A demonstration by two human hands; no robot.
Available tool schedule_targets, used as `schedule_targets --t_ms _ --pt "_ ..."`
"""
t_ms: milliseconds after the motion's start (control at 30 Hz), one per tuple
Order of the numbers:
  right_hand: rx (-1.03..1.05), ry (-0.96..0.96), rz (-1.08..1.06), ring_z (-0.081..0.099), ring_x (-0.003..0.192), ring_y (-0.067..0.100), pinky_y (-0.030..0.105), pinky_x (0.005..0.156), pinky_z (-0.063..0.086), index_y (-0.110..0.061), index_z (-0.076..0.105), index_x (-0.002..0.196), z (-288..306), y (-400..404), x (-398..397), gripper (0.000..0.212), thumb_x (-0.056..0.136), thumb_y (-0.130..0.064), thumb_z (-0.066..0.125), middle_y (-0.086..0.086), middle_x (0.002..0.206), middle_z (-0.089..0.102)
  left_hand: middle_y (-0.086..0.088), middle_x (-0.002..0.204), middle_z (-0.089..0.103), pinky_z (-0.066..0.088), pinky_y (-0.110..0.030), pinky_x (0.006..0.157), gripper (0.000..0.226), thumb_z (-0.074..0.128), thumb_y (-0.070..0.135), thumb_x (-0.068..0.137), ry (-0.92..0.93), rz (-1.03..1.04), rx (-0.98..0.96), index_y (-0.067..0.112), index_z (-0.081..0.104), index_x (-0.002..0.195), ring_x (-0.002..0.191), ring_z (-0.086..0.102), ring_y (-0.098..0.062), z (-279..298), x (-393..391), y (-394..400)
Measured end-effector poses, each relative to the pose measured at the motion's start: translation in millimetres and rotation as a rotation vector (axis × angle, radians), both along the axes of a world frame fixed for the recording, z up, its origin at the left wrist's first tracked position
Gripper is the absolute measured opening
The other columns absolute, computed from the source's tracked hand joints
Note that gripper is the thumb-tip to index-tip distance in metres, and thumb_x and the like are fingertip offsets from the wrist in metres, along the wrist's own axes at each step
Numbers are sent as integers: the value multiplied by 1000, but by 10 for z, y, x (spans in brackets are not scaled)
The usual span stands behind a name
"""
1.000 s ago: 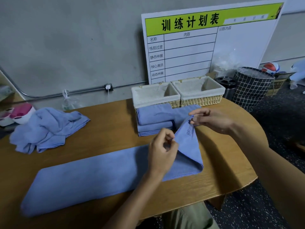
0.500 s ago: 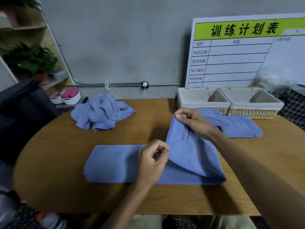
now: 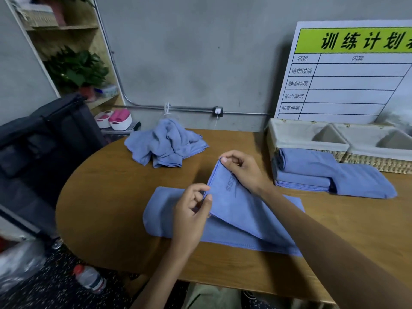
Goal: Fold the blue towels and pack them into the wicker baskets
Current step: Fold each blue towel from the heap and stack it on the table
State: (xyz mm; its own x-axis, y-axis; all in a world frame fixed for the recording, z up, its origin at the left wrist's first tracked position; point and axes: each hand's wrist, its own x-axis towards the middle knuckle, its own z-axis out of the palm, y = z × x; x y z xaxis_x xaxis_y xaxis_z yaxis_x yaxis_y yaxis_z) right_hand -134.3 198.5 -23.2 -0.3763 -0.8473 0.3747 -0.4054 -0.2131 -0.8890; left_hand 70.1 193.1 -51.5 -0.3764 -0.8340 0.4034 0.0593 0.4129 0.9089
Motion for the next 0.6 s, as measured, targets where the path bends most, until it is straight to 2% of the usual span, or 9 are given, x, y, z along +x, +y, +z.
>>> schedule_targets --t_ms 67,133,233,367,500,600 --pt "-11 2 1 46 64 -3 11 63 36 -1 71 97 48 -21 57 13 98 -10 61 -16 65 56 -11 69 48 46 -24 57 18 64 12 94 65 18 -50 30 66 94 58 51 -17 93 55 -3" --pt "-48 -10 13 46 62 -4 9 62 36 2 71 98 148 -60 122 13 98 -8 62 -19 63 57 -8 71 53 43 -16 60 17 64 10 92 106 53 -97 27 66 96 60 52 -6 196 121 -15" --pt "-111 -53 65 54 74 4 16 70 42 -3 73 98 324 -207 278 12 97 -11 65 -4 79 67 -5 73 57 44 -15 59 20 64 3 92 141 120 -149 23 64 96 60 53 -7 309 291 -99" --pt "-75 10 99 57 79 6 21 75 44 -9 74 94 237 -552 585 7 94 -12 67 13 91 72 -6 72 55 40 -21 53 32 61 -6 92 68 244 -172 26 61 91 59 50 -24 152 564 -322" --pt "103 55 213 55 79 13 28 75 42 -9 73 92 -163 -771 806 11 96 -18 66 24 90 67 -8 66 55 38 -28 52 27 57 8 88 -115 340 -51 34 59 86 61 51 -27 -194 796 -433" --pt "86 33 234 54 79 13 28 76 42 -12 72 91 -151 -874 920 13 96 -22 66 26 90 65 -7 64 55 33 -20 46 21 53 14 86 -166 377 -105 34 59 88 61 50 -24 -220 926 -439"
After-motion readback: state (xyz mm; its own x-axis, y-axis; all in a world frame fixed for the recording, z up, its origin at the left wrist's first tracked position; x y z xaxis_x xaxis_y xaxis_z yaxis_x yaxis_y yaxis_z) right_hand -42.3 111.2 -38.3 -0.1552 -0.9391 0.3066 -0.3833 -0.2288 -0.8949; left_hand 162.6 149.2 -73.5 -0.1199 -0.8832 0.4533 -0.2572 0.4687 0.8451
